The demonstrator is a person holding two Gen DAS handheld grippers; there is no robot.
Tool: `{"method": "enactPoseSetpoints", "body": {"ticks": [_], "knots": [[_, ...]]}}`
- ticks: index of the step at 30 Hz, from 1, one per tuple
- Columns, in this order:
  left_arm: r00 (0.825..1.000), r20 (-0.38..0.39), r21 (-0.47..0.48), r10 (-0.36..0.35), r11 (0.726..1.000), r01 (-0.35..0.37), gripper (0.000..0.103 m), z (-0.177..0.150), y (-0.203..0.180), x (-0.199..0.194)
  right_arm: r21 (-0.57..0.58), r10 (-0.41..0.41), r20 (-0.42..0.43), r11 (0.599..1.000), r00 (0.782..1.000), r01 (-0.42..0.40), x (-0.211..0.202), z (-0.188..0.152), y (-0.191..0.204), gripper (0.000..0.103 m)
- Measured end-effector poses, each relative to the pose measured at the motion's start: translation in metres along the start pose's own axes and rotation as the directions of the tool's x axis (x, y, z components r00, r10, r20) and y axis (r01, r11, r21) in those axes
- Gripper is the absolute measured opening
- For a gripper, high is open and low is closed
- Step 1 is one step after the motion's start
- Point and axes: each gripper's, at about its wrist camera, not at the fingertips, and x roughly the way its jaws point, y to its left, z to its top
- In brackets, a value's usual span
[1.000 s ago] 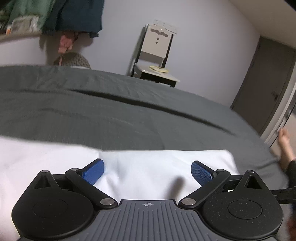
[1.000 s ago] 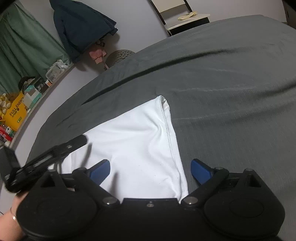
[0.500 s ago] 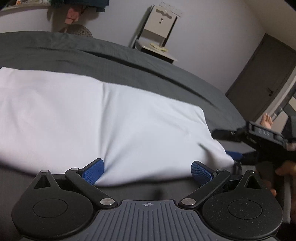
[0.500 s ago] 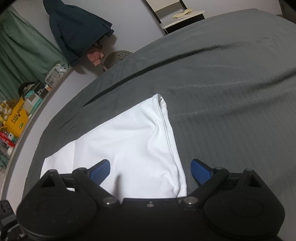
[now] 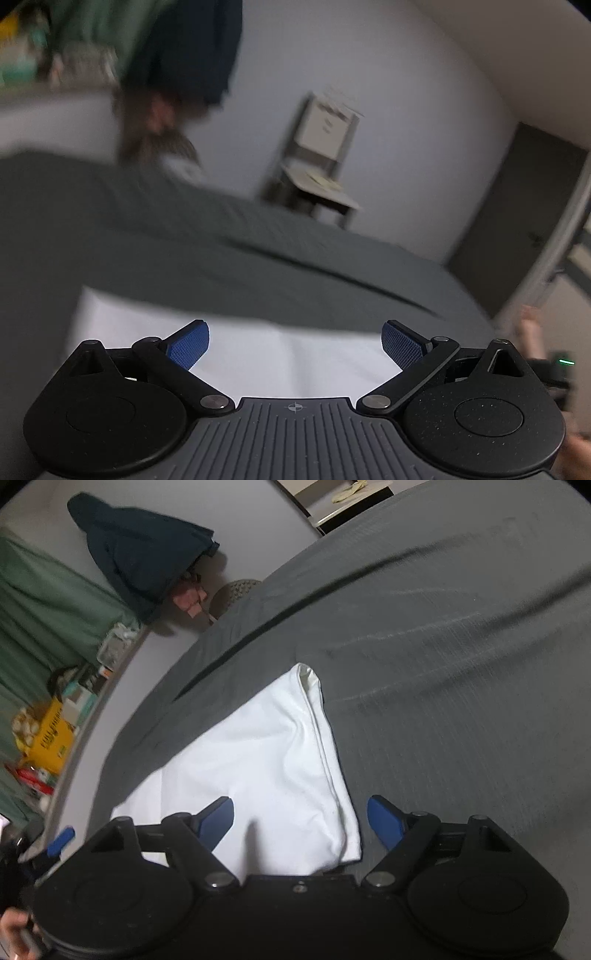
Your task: Fold clothes
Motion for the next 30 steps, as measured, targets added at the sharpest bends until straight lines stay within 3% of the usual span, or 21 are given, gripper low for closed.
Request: {"method": "enactPoseSetpoints", "body": {"ticks": [4, 7, 9, 11, 15, 16, 20, 26, 30], "knots": [[0.994, 0.043, 0.062, 0.103, 0.992, -0.105, 0.101, 0.021, 0.043, 0.004, -0.09, 0.03, 0.012, 0.996, 0.999, -0.029, 0.01, 0.002, 0.0, 0.062], [0.983, 0.102, 0.06, 0.151, 0.986, -0.157, 0.101, 0.017, 0.063, 0.004, -0.084, 0.097, 0.008, 0.992, 0.995, -0.096, 0.018, 0.007, -0.008, 0.059], [0.965, 0.144, 0.055, 0.22, 0.972, -0.23, 0.101, 0.011, 0.072, 0.002, -0.079, 0.128, 0.013, 0.989, 0.992, -0.126, 0.023, 0.009, -0.012, 0.048], [0.952, 0.148, 0.044, 0.268, 0.96, -0.277, 0.101, 0.011, 0.08, 0.004, -0.068, 0.124, 0.034, 0.99, 0.992, -0.122, 0.026, 0.009, -0.015, 0.029], [0.948, 0.154, -0.028, 0.278, 0.96, -0.277, 0.101, 0.021, 0.096, 0.012, 0.003, 0.131, 0.067, 0.991, 0.989, -0.131, 0.028, 0.006, -0.021, 0.02], [0.952, 0.151, -0.059, 0.268, 0.963, -0.262, 0.101, 0.021, 0.1, 0.016, 0.008, 0.134, 0.067, 0.991, 0.989, -0.135, 0.028, 0.005, -0.02, 0.01], [0.955, 0.111, -0.122, 0.274, 0.958, -0.261, 0.101, 0.02, 0.112, 0.036, -0.056, 0.076, 0.108, 0.996, 0.991, -0.07, 0.022, 0.0, 0.007, 0.009], [0.943, 0.098, -0.253, 0.317, 0.925, -0.285, 0.101, 0.013, 0.134, 0.031, -0.221, 0.05, 0.172, 0.975, 0.984, -0.011, -0.005, -0.007, 0.096, 0.008], [0.935, 0.085, -0.338, 0.345, 0.893, -0.298, 0.101, 0.009, 0.148, 0.028, -0.307, 0.034, 0.178, 0.952, 0.984, 0.022, 0.002, -0.019, 0.167, 0.008]]}}
